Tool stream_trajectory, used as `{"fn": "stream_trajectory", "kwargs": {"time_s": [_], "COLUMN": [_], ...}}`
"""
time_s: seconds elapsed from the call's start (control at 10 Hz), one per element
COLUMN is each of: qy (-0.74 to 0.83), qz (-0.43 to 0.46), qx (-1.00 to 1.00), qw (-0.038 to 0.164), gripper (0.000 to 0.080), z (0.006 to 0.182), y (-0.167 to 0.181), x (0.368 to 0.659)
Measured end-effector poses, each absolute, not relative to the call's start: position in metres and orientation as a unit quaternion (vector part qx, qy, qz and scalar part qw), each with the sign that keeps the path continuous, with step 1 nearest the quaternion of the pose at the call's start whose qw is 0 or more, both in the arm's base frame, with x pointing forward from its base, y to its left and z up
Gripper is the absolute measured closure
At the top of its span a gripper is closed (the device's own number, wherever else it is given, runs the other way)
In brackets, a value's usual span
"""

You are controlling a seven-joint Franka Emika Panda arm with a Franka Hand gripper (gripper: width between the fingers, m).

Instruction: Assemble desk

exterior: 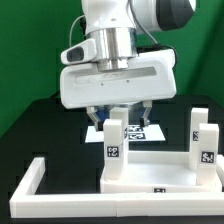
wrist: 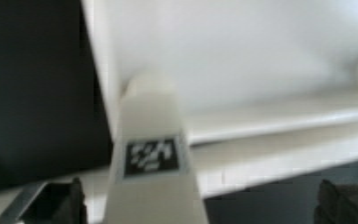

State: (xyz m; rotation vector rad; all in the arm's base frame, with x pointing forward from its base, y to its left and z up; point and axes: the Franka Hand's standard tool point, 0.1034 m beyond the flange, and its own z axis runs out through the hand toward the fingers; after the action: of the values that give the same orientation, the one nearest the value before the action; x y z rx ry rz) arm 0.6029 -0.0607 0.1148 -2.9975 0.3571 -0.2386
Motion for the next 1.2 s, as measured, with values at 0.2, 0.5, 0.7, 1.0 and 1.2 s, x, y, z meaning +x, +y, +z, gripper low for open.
{"fn": "stream_trajectory", "kwargs": {"time_s": [0.2, 0.5, 0.7, 1.0, 1.2], "qy": [0.099, 0.086, 0.094, 0.152, 0.208], "qz": [-0.002, -0.002, -0.002, 0.0, 0.002], "qx": [-0.993, -0.996, -0.995, -0.988, -0.977], "qw": [0.056, 0.036, 0.036, 0.037, 0.037], "gripper": [0.0151, 0.0151, 0.0151, 0.0511, 0.0511], "z": [0.104, 0.107, 0.107, 0.107, 0.107], "y": [-0.071, -0.084, -0.084, -0.083, -0.083], "x": [0.608, 0.617, 0.617, 0.617, 0.617]}}
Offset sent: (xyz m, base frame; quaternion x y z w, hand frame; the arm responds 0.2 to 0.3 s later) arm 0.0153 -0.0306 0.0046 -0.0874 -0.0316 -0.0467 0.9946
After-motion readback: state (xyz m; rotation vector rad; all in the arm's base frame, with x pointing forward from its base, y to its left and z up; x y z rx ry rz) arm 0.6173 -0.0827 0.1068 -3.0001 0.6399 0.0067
